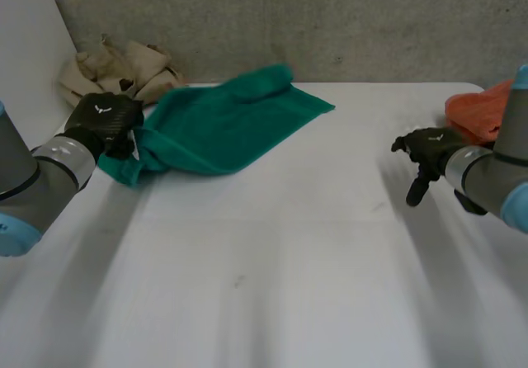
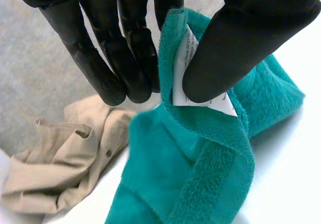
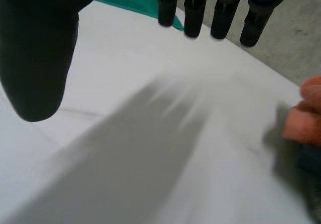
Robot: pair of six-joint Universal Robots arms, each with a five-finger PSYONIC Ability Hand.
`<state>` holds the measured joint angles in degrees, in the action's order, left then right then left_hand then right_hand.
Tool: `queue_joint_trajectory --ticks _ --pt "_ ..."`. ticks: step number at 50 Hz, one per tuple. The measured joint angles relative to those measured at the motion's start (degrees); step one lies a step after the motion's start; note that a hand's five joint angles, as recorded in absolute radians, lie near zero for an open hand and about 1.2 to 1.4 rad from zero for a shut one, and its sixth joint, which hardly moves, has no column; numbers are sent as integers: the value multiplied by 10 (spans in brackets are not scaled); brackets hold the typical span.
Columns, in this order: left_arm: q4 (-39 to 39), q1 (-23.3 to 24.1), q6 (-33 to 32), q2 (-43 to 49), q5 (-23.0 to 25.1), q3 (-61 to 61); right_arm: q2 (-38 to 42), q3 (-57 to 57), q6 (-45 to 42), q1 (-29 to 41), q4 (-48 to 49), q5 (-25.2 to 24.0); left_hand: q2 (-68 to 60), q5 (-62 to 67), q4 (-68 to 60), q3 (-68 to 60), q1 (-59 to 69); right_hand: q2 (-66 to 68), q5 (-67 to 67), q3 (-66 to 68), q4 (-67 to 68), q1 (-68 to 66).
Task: Fold the laundry.
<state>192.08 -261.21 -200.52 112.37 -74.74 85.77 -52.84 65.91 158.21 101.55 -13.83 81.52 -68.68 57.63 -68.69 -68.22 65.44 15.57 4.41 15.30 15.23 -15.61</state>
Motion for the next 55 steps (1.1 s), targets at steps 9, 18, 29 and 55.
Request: queue_joint_trajectory --ticks 9,18,29,55 --pt "-50 36 -1 -111 22 12 -45 57 92 53 73 12 0 0 0 0 0 -39 -20 -36 -34 29" --pt "-126 92 -26 -226 45 3 -45 44 158 119 146 28 0 0 0 0 0 -39 -21 -36 -34 29" --pt "-157 145 -32 -318 51 -13 39 -38 191 187 172 60 0 0 0 0 0 -39 -21 -36 -34 29" --pt "-172 110 94 -412 12 -91 109 -103 142 141 157 138 0 0 0 0 0 516 517 524 531 -495"
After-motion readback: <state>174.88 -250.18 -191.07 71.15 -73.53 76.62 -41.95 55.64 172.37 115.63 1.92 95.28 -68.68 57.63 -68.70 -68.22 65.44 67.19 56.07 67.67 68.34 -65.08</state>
